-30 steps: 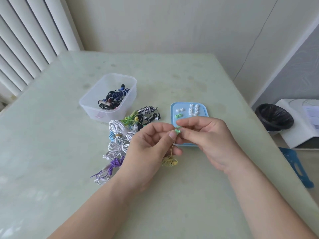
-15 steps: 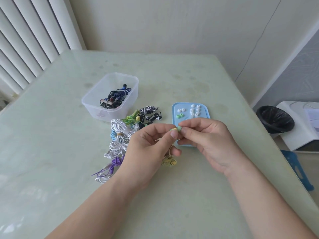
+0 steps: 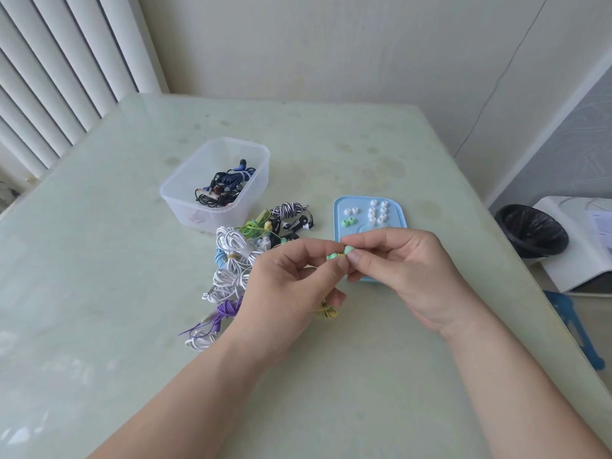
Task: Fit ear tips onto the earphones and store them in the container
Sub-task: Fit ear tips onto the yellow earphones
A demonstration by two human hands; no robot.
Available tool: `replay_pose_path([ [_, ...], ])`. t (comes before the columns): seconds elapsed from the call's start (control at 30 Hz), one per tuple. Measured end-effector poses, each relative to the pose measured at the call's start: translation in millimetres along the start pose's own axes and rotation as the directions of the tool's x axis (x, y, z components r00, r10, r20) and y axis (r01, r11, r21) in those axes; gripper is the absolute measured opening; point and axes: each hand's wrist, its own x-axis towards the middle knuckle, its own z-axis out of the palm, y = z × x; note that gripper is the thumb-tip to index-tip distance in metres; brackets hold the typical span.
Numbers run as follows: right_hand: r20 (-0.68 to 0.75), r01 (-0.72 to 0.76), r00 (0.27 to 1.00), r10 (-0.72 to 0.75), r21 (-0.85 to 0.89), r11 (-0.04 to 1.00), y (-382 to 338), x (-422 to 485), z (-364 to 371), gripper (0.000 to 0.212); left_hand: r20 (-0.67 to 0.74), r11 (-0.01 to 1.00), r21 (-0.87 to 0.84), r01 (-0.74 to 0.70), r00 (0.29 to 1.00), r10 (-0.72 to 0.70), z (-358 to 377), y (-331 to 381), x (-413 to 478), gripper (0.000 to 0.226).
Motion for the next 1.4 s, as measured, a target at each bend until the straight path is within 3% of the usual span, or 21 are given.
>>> replay_pose_path([
  [0.17, -0.081, -0.027, 0.996, 0.031, 0.052, 0.998, 2.2, 2.7, -1.2, 0.018, -0.067, 1.000, 0.010, -0.005, 0.998, 0.006, 2.2, -0.1, -0.4, 0.019],
  [0.3, -0.056, -0.044, 0.997, 0.051, 0.127, 0.991, 1.1, 2.2, 0.7, 0.019, -0.023, 0.999, 0.052, 0.010, 1.000, -0.008, 1.4, 1.7, -1.7, 0.009],
  [0.5, -0.020, -0.101, 0.994, 0.107, 0.210, 0.972, -6.0, -1.0, 4.8, 0.017, -0.104, 1.000, 0.012, -0.008, 0.994, 0.009, -2.4, 5.2, 0.4, 0.019],
  [0.7, -0.018, -0.143, 0.988, 0.154, 0.283, 0.948, -6.6, -1.4, 5.3, 0.013, -0.089, 0.998, -0.049, -0.031, 0.996, 0.026, 1.5, 3.9, -2.6, 0.023],
  [0.87, -0.013, -0.160, 0.985, 0.172, 0.302, 0.940, -6.7, -1.7, 5.9, 0.017, -0.033, 0.999, -0.052, -0.017, 0.999, 0.015, 0.8, 2.8, -1.6, 0.021],
  [1.4, 0.008, -0.125, 0.992, 0.128, 0.276, 0.953, 1.0, 0.8, 8.4, 0.020, -0.096, 0.998, -0.009, -0.059, 0.994, 0.058, -2.2, -0.8, 1.0, 0.006],
])
